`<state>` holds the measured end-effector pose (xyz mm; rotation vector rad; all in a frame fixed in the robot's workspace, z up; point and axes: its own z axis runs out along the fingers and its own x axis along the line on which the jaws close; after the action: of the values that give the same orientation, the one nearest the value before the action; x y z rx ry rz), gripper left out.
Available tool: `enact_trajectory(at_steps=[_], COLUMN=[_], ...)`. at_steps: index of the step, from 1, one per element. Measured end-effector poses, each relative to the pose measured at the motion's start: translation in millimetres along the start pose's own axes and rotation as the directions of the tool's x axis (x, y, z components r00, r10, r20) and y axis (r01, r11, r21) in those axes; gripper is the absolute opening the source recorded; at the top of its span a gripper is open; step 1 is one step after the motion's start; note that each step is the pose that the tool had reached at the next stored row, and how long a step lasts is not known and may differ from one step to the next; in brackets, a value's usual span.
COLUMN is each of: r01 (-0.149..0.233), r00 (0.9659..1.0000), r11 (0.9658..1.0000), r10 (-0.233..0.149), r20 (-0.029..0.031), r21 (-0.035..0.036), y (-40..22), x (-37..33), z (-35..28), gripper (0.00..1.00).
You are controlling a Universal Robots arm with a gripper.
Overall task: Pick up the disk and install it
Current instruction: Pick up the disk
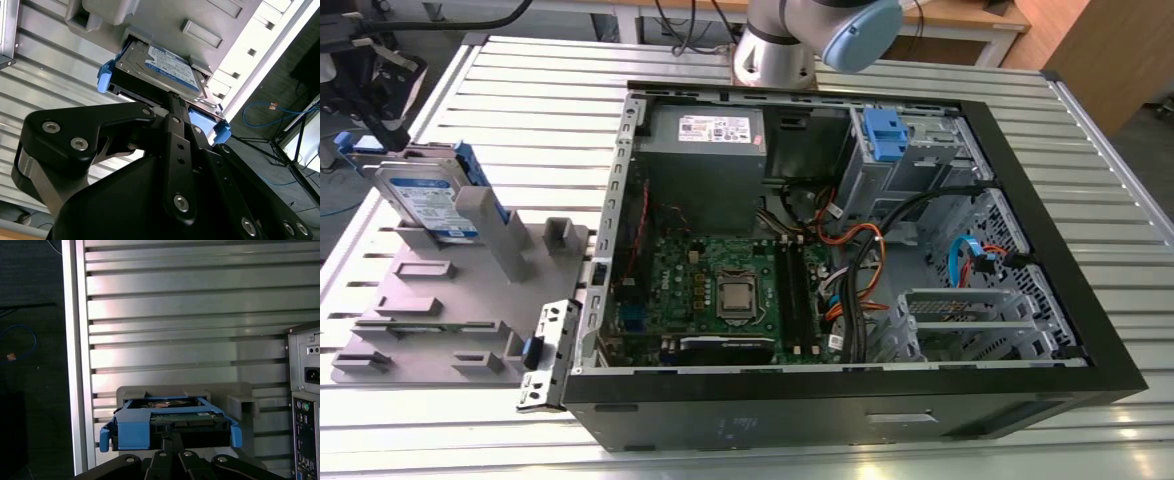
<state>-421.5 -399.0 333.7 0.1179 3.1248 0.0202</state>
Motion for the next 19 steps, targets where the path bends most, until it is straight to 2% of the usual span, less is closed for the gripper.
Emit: enact_trajectory(at_steps=[12, 16, 19], r01=[0.007, 0.055, 0.107], r00=[1.0, 0.9985, 0.9942], r11=[1.0, 0.9985, 0.9942], r10=[-0.007, -0.055, -0.107], r20=[0.0, -0.0007, -0.0014], r21=[-0.0002, -0.0008, -0.0016], y=[0.0, 0.0, 0.0], x=[0.3, 0.4, 0.3], z=[0.0, 0.0, 0.0], gripper=[0.11, 0.11, 0.11])
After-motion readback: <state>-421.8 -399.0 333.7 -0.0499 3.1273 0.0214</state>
